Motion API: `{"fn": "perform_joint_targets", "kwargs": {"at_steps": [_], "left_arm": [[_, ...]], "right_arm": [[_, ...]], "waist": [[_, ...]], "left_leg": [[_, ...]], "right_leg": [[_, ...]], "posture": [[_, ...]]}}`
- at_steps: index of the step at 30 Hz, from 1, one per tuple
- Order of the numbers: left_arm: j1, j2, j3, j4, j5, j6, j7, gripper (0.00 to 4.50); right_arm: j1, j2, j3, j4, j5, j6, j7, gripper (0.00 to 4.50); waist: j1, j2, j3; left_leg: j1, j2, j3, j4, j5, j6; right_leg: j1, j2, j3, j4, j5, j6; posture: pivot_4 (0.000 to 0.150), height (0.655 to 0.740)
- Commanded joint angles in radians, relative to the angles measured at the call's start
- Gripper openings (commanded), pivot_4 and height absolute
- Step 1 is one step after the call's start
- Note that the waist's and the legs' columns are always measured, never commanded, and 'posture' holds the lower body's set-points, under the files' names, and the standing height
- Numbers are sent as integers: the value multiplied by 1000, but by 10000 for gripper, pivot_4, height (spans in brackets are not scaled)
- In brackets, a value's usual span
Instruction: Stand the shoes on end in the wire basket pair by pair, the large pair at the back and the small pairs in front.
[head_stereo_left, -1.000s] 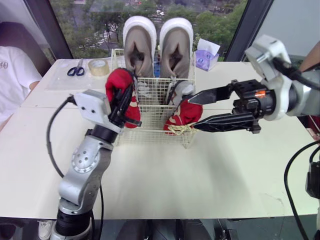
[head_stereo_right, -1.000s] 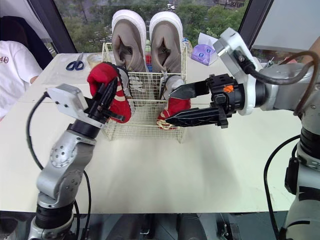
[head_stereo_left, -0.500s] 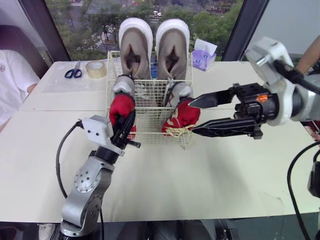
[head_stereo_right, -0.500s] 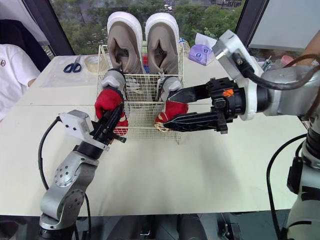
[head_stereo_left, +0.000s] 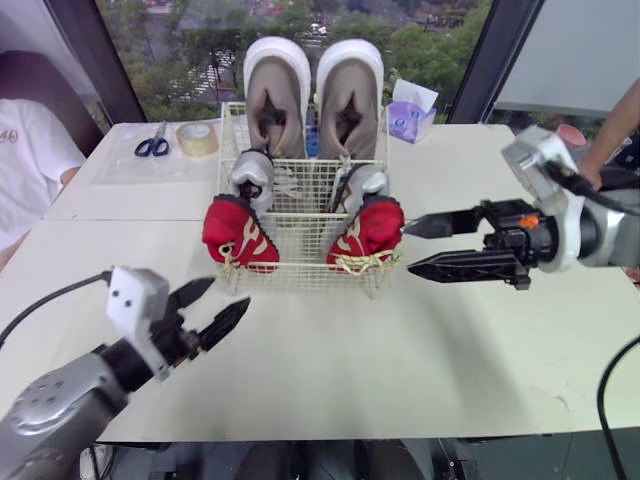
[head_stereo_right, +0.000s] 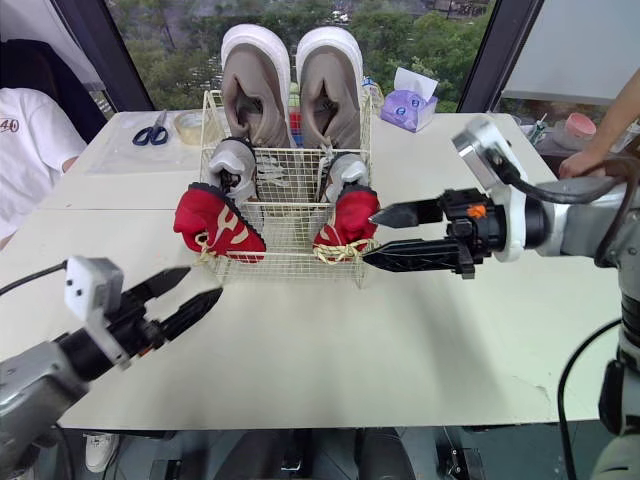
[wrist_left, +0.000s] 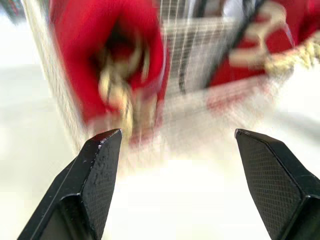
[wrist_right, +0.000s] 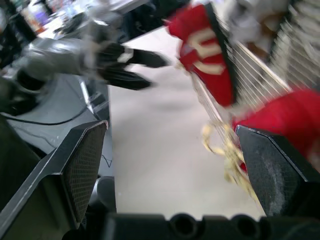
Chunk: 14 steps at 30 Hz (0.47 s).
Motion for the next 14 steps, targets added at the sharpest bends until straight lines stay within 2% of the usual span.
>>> {"fn": "perform_joint_targets", "kwargs": {"at_steps": [1,3,7,14], "left_arm": [[59,43,105,26,-114,30,-66,36866],[94,60,117,56,-38,26,-102,36866],[122,84,114,120,14,30,-182,36866],[80,104,69,168,52,51,-225,36866]], "right_arm": [[122,-50,-68,5,-61,-64,72,45000],[222,-57,-100,-14,-69,-78,93,45000],[403,-27,-108,-87,-111,-123,82,45000],[458,67,-102,-165,-102,-141,-2,45000]], "waist": [[0,1,0],[-2,3,-1],[-3,4,-1],[-3,6,-1]], "left_leg": [[0,0,1,0,0,1],[0,0,1,0,0,1],[0,1,2,-2,-1,1],[0,1,2,-3,-1,0]], "right_leg": [[0,0,0,-1,0,0],[0,0,0,-1,0,0],[0,-1,0,-1,0,0],[-1,-1,0,-2,0,0]], "posture": [[1500,7358],[1500,7358],[1500,7358],[1500,7358]]}}
